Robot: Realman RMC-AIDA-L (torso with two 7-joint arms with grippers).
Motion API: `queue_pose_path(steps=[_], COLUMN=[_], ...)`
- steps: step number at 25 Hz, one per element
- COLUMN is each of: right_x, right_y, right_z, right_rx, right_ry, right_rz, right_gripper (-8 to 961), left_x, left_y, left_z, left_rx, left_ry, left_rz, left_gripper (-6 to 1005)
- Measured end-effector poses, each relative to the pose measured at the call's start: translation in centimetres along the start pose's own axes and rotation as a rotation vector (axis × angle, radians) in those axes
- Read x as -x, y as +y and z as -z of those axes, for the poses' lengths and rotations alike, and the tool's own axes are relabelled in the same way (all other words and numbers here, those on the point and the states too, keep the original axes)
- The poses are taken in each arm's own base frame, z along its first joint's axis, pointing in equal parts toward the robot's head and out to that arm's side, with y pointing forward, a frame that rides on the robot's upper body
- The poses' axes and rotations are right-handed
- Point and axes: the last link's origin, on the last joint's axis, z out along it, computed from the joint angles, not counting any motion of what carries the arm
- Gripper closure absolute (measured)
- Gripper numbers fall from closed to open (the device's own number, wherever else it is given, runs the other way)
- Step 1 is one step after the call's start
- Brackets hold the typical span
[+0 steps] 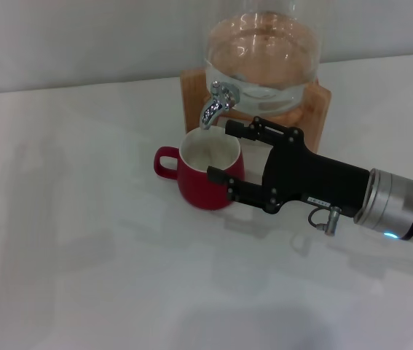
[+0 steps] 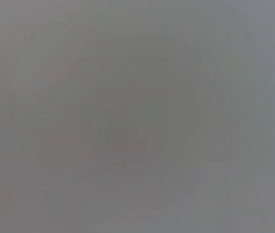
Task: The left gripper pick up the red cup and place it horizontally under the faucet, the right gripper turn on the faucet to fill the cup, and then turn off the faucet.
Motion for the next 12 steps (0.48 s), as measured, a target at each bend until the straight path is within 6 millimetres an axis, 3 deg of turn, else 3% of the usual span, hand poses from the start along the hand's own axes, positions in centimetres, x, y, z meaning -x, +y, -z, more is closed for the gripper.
queue_pose_path(steps=[12], right_x=[-0.01], right_y=[0.09], right_z=[-0.02], right_rx=[0.005], right_ry=[0.0], right_rz=[-0.001], right_gripper=[251], left_x=[-0.05], left_y=[0.03], left_z=[-0.05], left_rx=[0.001], left_ry=[0.002], left_rz=[-0.001], left_gripper=[572])
